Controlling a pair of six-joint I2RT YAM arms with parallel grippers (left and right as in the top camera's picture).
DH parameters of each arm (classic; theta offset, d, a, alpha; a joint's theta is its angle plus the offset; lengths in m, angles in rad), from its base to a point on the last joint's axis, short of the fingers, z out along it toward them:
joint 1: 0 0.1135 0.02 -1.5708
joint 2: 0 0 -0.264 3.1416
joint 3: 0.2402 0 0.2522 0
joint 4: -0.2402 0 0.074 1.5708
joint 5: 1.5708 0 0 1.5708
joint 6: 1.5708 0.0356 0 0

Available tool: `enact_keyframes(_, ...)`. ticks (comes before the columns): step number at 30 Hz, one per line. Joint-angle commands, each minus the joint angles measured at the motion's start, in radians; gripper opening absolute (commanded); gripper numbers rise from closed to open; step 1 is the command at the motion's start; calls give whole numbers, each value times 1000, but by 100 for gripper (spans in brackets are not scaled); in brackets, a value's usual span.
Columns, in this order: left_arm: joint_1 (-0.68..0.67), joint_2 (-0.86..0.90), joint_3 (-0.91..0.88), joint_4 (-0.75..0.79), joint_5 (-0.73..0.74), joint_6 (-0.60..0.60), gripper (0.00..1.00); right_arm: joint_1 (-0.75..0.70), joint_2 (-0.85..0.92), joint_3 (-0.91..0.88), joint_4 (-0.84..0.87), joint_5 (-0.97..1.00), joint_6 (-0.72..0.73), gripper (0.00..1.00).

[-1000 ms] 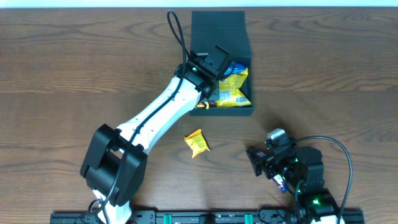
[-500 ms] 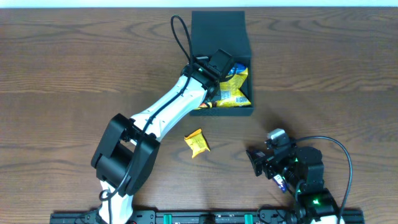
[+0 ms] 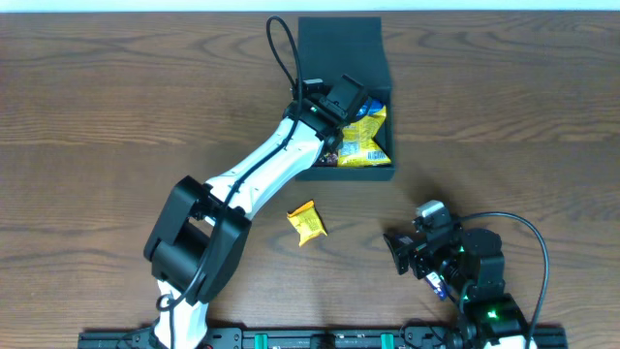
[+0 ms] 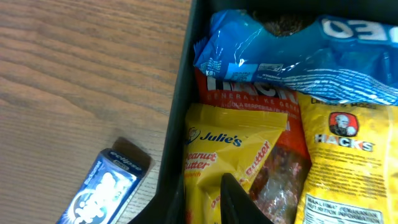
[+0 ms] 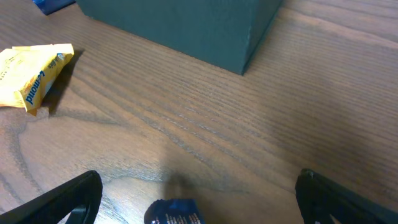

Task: Pack container
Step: 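Lower the Julie's pack into the box and release it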

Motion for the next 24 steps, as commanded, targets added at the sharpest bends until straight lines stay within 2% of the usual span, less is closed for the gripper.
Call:
enact_keyframes(1,-4,40,12,-10,-7,4,21,-7,-2,-4,-1,0,-11,99)
enact_keyframes(2,-6,40,12,-21,8,7,27,-7,-2,-4,-1,0,-11,99)
enact_keyframes(3,-11,40,12,-31,14,11,49,-7,-2,-4,-1,0,-11,99)
enact_keyframes(4,-14,40,12,-42,18,21,59,-7,-2,-4,-1,0,-11,99)
enact_keyframes(9,-18,40,12,-90,17,30,64,-7,-2,-4,-1,0,-11,99)
enact_keyframes(12,-18,40,12,-92,17,30,63,-7,-2,-4,-1,0,-11,99)
enact_keyframes(15,-18,40,12,-92,17,30,45,-7,-2,-4,-1,0,-11,99)
enact_keyframes(16,-18,40,12,-90,17,30,42,-7,-2,-4,-1,0,-11,99)
enact_keyframes(20,-18,40,12,-87,16,30,38,-7,-2,-4,-1,0,-11,99)
enact_keyframes(22,-18,41,12,-85,14,30,30,-7,-2,-4,-1,0,-11,99)
enact_keyframes(24,-18,41,12,-85,-5,30,28,-7,-2,-4,-1,0,-11,99)
